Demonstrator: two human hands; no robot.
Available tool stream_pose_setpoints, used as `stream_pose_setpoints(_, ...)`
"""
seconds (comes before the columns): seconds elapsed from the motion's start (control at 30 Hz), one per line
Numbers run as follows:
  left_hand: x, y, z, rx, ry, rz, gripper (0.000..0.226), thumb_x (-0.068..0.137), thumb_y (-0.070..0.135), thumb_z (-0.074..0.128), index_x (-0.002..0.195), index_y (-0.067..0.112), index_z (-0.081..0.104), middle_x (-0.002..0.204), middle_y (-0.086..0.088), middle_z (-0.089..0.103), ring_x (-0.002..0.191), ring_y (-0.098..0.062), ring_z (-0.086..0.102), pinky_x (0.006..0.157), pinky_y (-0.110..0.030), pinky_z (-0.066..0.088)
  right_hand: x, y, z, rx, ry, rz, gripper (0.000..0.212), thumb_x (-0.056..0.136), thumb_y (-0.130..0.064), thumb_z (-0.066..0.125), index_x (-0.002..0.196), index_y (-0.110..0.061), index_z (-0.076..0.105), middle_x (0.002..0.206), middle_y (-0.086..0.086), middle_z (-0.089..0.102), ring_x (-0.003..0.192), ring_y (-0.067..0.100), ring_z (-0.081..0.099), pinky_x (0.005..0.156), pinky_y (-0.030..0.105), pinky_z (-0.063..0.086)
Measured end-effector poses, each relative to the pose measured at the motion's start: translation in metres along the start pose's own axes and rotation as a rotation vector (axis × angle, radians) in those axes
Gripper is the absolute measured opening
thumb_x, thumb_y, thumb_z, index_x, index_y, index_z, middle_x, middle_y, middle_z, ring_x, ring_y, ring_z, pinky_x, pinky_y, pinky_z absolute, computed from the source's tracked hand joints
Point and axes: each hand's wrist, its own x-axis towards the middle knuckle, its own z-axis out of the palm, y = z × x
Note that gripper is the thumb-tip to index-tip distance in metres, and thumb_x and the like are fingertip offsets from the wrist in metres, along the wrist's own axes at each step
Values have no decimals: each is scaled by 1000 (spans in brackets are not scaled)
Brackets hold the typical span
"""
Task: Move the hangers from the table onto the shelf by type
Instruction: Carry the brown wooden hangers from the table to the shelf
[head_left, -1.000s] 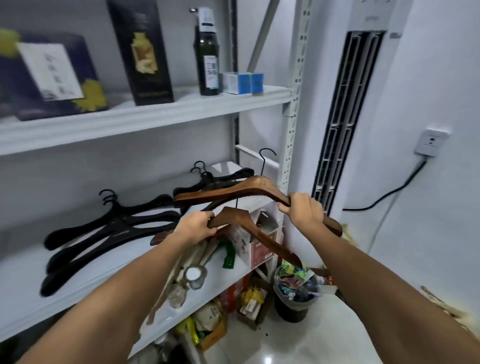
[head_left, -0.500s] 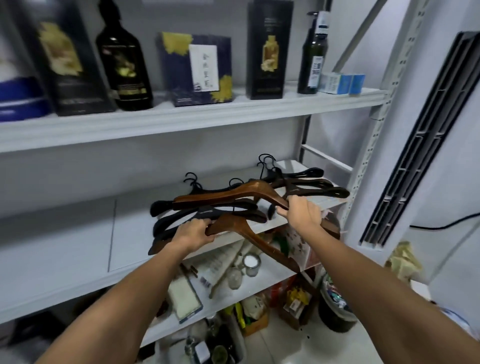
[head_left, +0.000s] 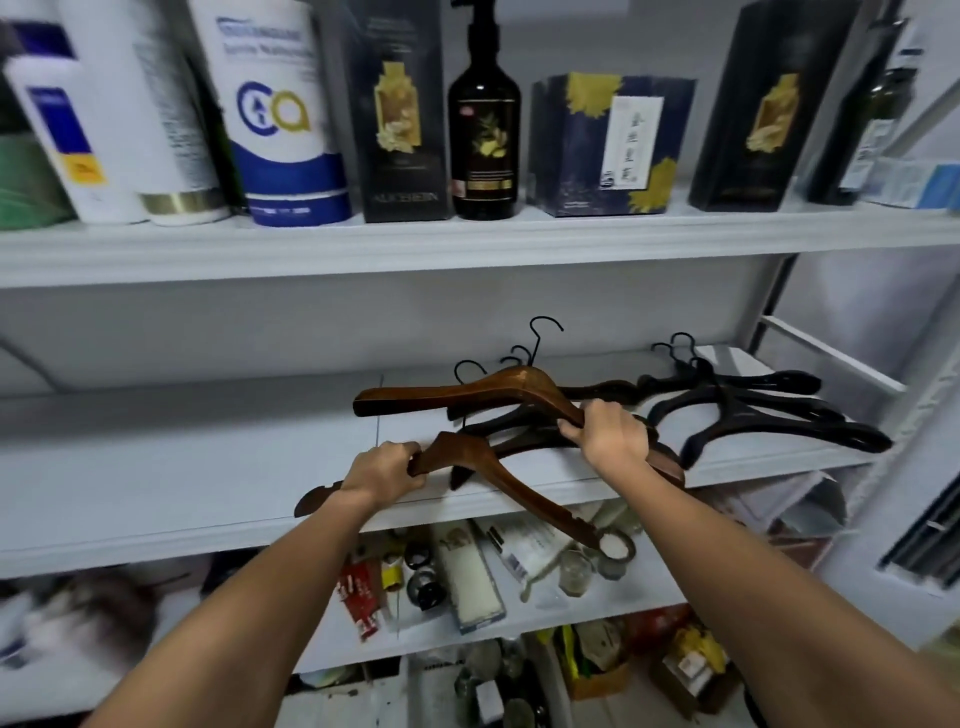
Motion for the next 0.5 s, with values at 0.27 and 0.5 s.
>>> stream_pose_setpoints(0.27, -15, -50, -11, 1, 8, -113, 20, 88, 38, 58, 102, 23, 59, 85, 5, 62, 74, -16, 56, 66, -26, 41, 19, -57, 19, 50, -4, -167, 36, 91, -46, 57, 98, -13, 66, 94, 9, 68, 88, 30, 65, 66, 32, 45)
stream_pose_setpoints(0.5, -13, -84, -19, 3, 7, -176, 20, 89, 36, 57, 102, 22, 59, 89, 3, 65, 77, -16, 60, 69, -25, 43, 54, -99, 36, 52, -26, -194, 37, 92, -46, 55, 94, -11, 64, 93, 9, 68, 89, 29, 65, 65, 30, 41)
